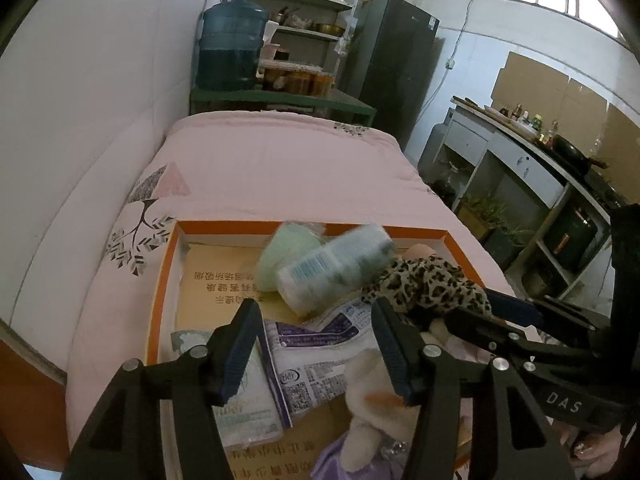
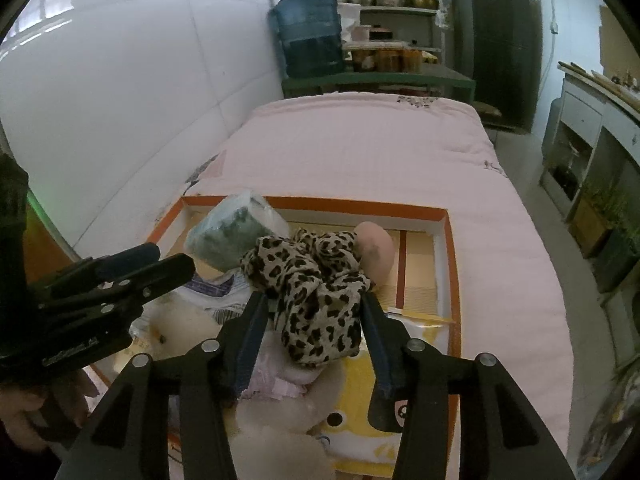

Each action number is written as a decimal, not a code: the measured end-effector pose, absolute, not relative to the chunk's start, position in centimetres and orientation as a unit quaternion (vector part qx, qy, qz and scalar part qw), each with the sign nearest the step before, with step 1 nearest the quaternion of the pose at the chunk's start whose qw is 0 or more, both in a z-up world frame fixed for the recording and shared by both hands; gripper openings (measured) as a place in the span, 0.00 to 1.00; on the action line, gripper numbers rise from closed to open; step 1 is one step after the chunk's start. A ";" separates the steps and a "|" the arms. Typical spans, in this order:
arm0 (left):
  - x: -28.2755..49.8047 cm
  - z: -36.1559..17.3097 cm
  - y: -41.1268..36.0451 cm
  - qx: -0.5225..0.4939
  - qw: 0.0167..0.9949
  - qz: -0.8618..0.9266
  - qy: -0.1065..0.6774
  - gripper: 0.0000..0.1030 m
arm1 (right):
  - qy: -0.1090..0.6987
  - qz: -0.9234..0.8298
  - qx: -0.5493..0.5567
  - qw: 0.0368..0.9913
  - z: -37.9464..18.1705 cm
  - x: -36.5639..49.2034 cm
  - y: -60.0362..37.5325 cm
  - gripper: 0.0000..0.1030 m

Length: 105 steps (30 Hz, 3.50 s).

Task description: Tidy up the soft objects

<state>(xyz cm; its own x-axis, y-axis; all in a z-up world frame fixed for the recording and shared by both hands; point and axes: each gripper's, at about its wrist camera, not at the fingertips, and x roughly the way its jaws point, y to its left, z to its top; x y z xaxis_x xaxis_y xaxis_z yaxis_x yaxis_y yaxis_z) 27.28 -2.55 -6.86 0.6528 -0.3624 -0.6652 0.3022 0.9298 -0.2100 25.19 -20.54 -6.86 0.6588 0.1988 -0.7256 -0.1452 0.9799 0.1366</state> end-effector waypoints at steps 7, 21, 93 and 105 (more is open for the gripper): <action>26.6 -6.6 -2.5 -0.039 0.909 -0.185 0.371 0.56 | 0.399 0.093 0.033 0.911 -6.4 24.6 -20.5 0.48; 24.7 -5.1 -2.2 -0.040 0.915 -0.184 0.357 0.56 | 0.387 0.092 0.035 0.917 -4.8 22.8 -20.5 0.48; -0.5 3.2 -0.7 -0.013 0.967 -0.027 0.254 0.56 | 0.261 -0.038 0.026 0.964 3.9 -3.1 -15.5 0.62; -0.7 3.4 -0.5 -0.019 0.966 -0.027 0.257 0.56 | 0.269 -0.025 0.026 0.962 3.5 -2.8 -15.3 0.62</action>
<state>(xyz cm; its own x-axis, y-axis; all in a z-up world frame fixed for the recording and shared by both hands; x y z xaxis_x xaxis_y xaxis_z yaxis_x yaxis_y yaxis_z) -0.72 -0.45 3.37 0.8665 -0.0609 -0.4955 0.0416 0.9979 -0.0499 -2.83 -15.33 3.51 0.8538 -0.0337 -0.5194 0.0612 0.9975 0.0359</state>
